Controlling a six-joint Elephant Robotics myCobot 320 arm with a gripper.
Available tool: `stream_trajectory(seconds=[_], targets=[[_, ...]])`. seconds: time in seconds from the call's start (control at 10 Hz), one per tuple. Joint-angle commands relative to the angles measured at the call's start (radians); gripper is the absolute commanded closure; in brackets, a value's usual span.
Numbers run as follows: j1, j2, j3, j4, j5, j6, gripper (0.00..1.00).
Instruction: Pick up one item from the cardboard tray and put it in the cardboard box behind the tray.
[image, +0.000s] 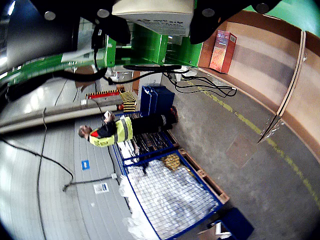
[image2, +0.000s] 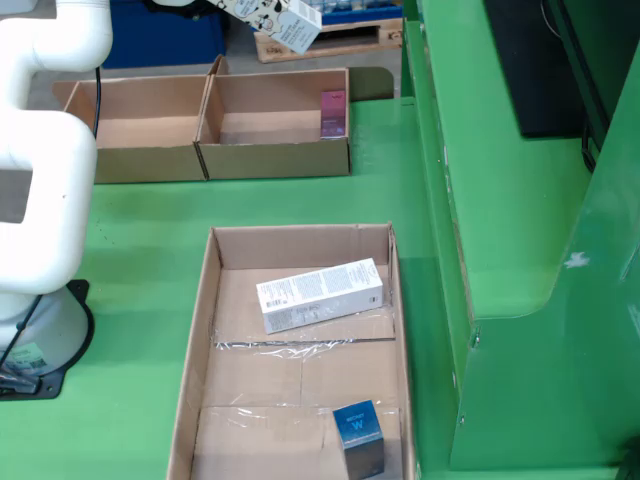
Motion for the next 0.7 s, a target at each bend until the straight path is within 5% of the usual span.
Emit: stream_trajectory(seconds=[0.0, 0.6], targets=[[0.062, -0.020, 0.026, 0.012, -0.010, 0.000, 1.00], [0.098, -0.093, 0.026, 0.012, -0.010, -0.044, 1.00]])
